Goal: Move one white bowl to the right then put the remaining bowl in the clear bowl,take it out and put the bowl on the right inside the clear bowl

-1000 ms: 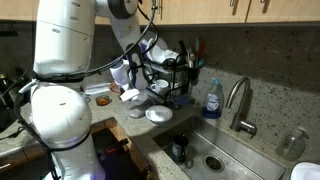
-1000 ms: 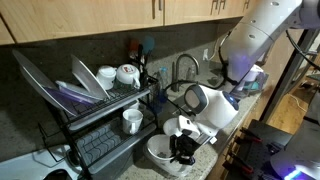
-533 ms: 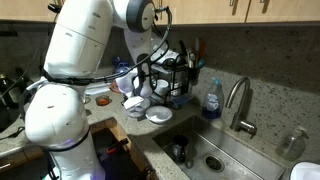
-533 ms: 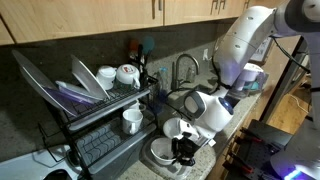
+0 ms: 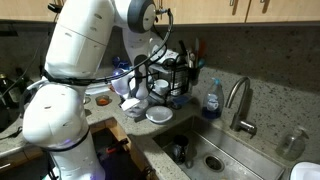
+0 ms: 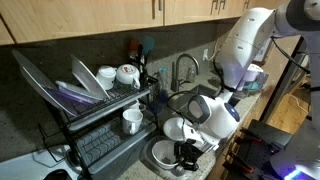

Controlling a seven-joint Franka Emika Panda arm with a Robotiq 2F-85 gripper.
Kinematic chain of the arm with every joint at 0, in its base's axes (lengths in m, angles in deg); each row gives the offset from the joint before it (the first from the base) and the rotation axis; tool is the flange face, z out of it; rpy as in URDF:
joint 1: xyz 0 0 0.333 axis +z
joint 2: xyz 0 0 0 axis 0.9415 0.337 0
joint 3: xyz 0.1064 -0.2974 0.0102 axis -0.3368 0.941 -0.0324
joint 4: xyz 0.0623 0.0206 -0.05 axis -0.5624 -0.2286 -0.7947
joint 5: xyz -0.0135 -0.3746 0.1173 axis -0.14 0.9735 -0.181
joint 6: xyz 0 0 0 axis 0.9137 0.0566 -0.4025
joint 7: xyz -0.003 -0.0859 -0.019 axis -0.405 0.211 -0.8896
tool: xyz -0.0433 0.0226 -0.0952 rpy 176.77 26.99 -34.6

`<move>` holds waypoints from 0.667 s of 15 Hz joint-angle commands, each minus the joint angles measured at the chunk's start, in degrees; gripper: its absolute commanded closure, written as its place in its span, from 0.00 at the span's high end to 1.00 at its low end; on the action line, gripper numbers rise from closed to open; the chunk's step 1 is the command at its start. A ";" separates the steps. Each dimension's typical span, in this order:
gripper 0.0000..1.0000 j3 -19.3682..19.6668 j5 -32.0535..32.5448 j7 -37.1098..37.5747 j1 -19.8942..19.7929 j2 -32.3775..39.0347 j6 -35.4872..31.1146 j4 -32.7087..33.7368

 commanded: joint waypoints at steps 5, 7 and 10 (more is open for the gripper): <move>0.04 5.95 -16.55 -18.10 9.08 -4.14 4.38 -3.23; 0.34 6.74 -20.42 -21.61 10.63 -5.04 5.53 -3.75; 0.45 6.88 -25.16 -25.03 12.01 -6.56 6.83 -4.71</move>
